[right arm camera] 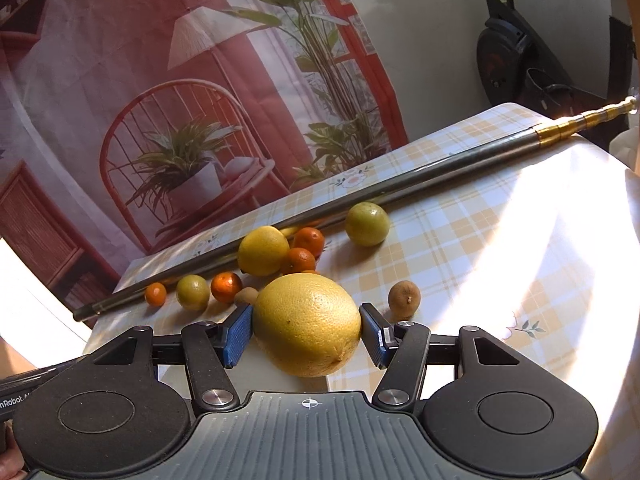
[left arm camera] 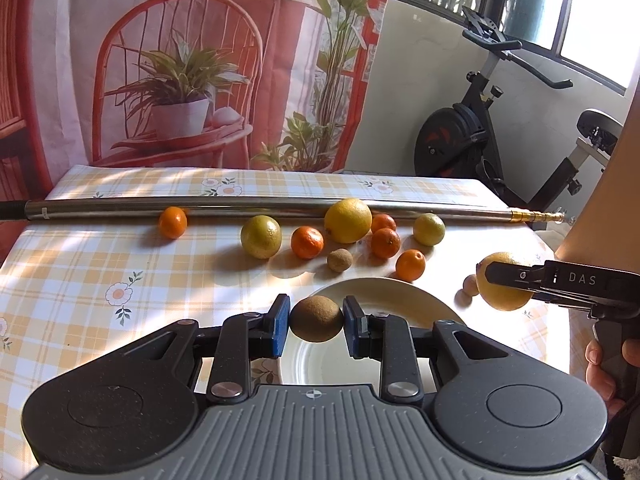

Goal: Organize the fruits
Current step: 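Carry the grapefruit onto the white plate and open the right gripper while the left releases the kiwi there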

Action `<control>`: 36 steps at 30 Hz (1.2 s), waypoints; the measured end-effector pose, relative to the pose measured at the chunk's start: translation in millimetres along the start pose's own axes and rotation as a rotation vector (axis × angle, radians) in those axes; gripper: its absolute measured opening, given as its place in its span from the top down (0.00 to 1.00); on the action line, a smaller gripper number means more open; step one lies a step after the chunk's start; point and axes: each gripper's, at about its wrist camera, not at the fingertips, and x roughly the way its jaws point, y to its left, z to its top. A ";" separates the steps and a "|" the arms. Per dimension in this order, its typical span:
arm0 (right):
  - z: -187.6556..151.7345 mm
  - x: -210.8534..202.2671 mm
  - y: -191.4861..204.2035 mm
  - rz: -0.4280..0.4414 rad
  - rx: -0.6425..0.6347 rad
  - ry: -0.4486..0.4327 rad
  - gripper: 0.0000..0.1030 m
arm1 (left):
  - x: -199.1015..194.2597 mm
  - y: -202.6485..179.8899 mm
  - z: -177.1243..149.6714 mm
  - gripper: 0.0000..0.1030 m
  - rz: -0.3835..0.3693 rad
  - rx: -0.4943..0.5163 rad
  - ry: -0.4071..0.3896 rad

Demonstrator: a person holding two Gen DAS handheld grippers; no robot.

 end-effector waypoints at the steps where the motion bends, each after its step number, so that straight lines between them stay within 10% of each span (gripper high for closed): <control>1: -2.2 1.0 6.0 -0.005 -0.042 0.006 0.48 | 1.6 -1.2 -1.4 0.71 -0.003 0.009 0.001; 22: -15.4 53.9 48.0 0.024 -0.369 0.347 0.48 | 53.5 -16.5 -25.4 0.71 0.036 0.181 0.134; 36: -14.5 50.9 38.9 0.055 -0.343 0.345 0.47 | 61.7 -15.0 -31.3 0.70 0.051 0.204 0.160</control>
